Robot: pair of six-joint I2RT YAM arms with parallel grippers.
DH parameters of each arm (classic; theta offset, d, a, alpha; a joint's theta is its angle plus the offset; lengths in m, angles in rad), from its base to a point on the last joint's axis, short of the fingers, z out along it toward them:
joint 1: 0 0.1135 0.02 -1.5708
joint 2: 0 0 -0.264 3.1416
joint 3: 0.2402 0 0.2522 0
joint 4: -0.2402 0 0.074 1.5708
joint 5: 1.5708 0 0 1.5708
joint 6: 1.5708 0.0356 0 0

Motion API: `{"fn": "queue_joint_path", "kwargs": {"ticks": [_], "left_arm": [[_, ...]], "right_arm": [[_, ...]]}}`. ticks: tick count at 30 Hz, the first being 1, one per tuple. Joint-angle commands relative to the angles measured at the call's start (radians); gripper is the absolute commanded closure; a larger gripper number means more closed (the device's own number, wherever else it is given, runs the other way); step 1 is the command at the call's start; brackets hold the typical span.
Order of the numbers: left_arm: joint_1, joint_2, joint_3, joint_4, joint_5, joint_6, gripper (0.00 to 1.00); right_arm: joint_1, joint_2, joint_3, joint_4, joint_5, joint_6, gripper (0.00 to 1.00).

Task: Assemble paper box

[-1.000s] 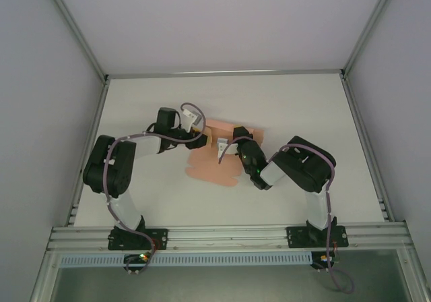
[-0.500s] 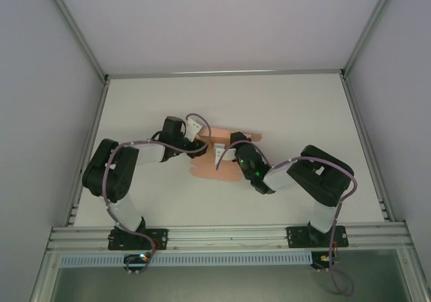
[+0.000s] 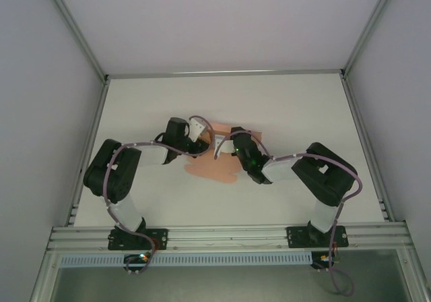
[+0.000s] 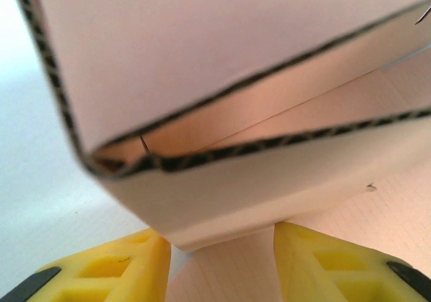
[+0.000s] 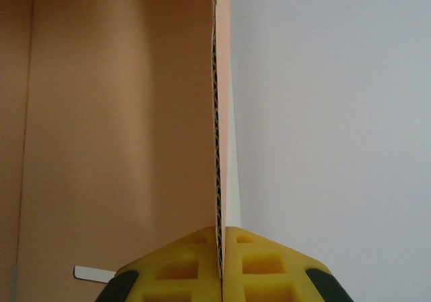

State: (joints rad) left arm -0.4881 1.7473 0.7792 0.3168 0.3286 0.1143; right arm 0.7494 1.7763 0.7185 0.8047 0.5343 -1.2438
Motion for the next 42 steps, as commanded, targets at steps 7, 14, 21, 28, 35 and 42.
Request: {"fn": "queue_joint_path", "kwargs": {"ticks": [7, 14, 21, 28, 35, 42], "left_arm": [[0.034, 0.007, 0.040, 0.168, -0.017, -0.034, 0.46], [0.055, 0.053, 0.093, 0.195, 0.118, -0.051, 0.49], [0.047, 0.083, 0.164, 0.078, 0.009, -0.049, 0.69], [0.008, 0.074, 0.136, 0.069, -0.176, -0.080, 0.84], [-0.074, 0.085, 0.161, 0.018, -0.631, -0.218, 1.00], [-0.080, 0.094, 0.104, 0.060, -0.648, -0.327, 0.97]], "right_arm": [[0.016, 0.020, 0.007, -0.234, -0.143, 0.068, 0.98], [0.016, 0.026, 0.029, -0.290, -0.169, 0.093, 0.99], [0.014, 0.050, 0.043, -0.297, -0.165, 0.095, 0.99], [0.009, 0.061, 0.044, -0.275, -0.151, 0.099, 0.99], [0.004, 0.063, 0.043, -0.277, -0.141, 0.108, 0.99], [-0.011, 0.066, 0.038, -0.290, -0.123, 0.128, 1.00]]}}
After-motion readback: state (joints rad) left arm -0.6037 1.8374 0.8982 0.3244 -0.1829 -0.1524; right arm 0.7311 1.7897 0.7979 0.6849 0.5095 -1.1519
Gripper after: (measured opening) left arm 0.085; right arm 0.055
